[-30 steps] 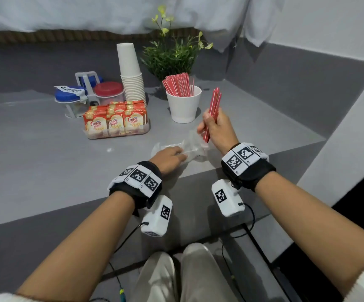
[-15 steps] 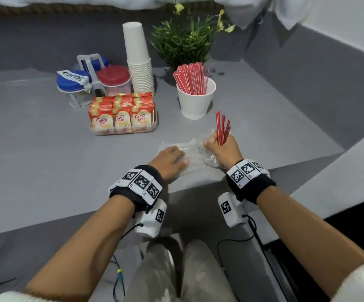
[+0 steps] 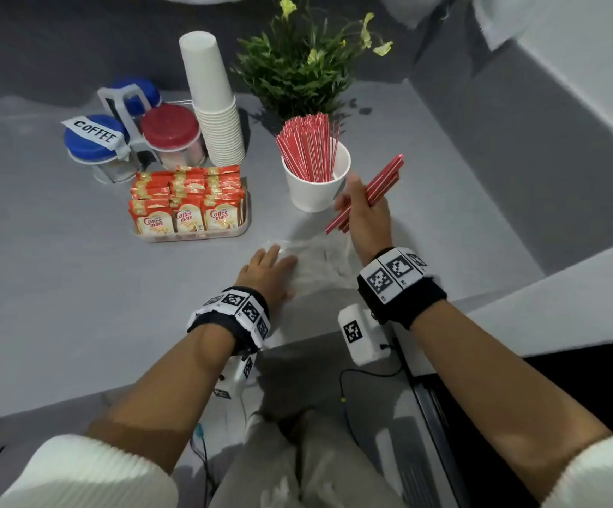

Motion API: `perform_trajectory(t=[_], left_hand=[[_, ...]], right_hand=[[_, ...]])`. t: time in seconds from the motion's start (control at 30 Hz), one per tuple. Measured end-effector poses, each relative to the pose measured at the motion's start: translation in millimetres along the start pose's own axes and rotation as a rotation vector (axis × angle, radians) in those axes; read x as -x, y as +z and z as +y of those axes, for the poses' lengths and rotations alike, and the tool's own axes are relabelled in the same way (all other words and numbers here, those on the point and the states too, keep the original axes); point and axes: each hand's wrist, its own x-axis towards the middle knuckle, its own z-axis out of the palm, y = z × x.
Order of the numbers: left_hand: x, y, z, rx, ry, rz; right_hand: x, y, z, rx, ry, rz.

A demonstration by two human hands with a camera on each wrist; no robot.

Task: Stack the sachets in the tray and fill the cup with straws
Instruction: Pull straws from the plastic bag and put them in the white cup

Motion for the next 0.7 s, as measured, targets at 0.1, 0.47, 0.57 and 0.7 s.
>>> perform_trajectory(t=[0.1, 0.47, 0.57, 0.7], left_hand=[[-12, 3, 0, -0.022, -0.005, -0.038], [-13, -13, 1, 0.042, 0.035, 0.026], [-17, -20, 4, -0.009, 0.078, 0.015], [-23, -21, 15, 0.041, 0.1, -0.023]], right_hand=[[5, 17, 5, 0.1, -0.002, -0.047], [-4, 22, 63, 0.473, 0.084, -0.101], [-15, 14, 61, 0.525, 0.098, -0.049], [-19, 5, 66, 0.567, 0.142, -0.019]])
